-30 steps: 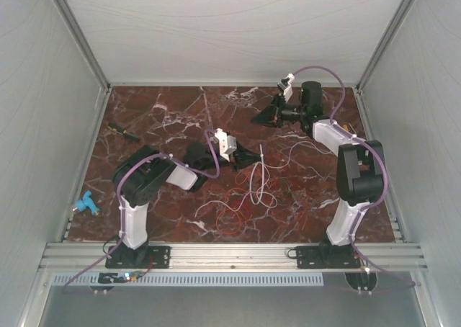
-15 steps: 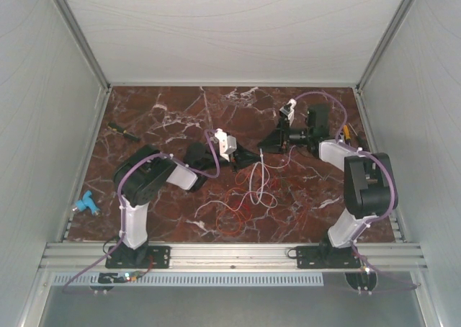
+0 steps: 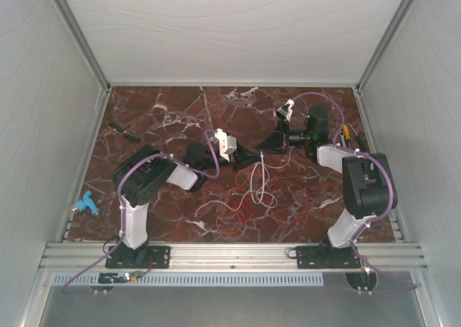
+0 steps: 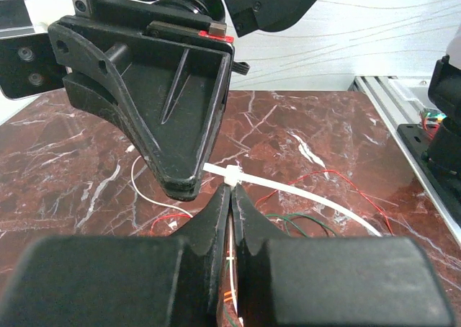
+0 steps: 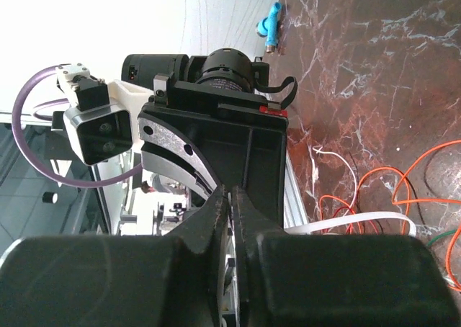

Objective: Zip-tie the wires
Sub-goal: Tie the cable at the center of the board.

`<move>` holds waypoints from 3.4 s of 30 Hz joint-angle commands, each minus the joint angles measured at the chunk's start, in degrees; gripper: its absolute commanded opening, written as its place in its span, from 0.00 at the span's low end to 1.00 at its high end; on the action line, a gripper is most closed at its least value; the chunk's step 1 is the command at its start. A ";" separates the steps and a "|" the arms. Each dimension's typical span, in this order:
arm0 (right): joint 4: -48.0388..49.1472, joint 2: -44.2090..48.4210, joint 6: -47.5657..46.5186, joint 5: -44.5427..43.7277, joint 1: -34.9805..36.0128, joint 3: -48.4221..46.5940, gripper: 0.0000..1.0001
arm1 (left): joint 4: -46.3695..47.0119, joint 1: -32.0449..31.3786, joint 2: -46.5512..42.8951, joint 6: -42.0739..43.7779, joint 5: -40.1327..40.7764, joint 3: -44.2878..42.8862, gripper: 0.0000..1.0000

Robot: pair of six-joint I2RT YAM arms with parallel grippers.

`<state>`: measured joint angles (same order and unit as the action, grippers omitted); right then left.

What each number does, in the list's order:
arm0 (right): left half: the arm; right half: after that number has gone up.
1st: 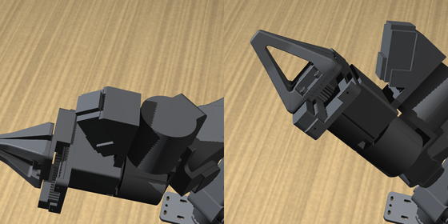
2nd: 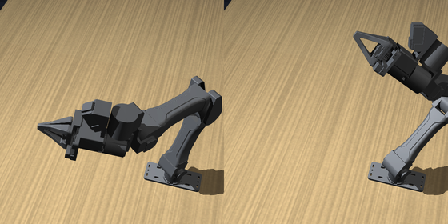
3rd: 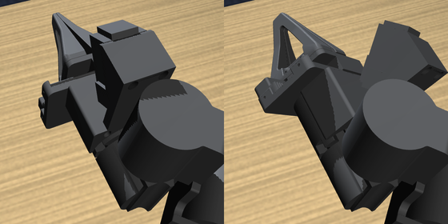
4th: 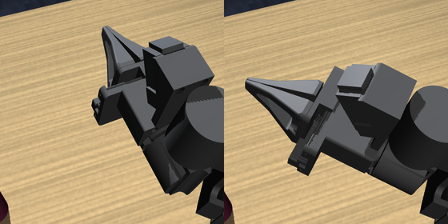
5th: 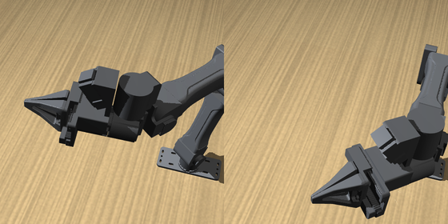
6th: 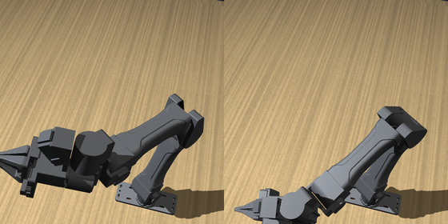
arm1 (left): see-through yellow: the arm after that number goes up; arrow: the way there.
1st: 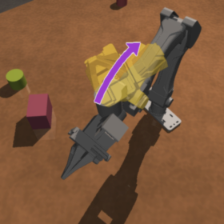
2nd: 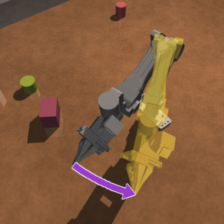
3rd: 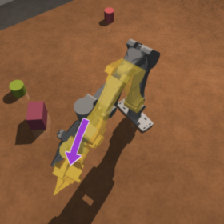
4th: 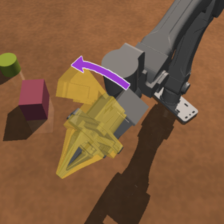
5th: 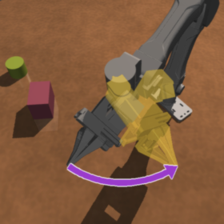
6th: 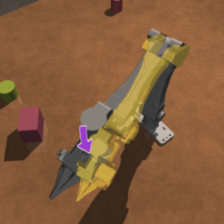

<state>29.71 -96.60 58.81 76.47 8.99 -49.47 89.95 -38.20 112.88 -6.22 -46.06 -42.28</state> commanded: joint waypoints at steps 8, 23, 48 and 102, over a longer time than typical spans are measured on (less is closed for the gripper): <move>-2.35 0.84 -3.74 3.16 1.42 -1.07 0.05 | 14.98 -0.04 0.43 0.78 -1.00 -1.75 0.00; -28.32 0.70 -24.00 -7.30 0.96 -9.11 0.00 | 14.99 -0.19 0.81 1.39 -2.00 -1.49 0.00; -27.83 -6.88 -20.12 -12.50 0.85 -20.55 0.00 | 14.99 -1.44 0.49 3.85 -1.83 0.40 0.00; -63.89 18.99 -39.37 -64.60 19.09 -15.78 0.30 | 14.90 -1.55 1.75 3.68 2.80 0.97 0.00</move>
<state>-35.33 -77.28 20.16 11.79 27.75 -66.00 89.71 -39.55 114.06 -3.55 -41.82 -40.49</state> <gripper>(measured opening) 0.299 0.003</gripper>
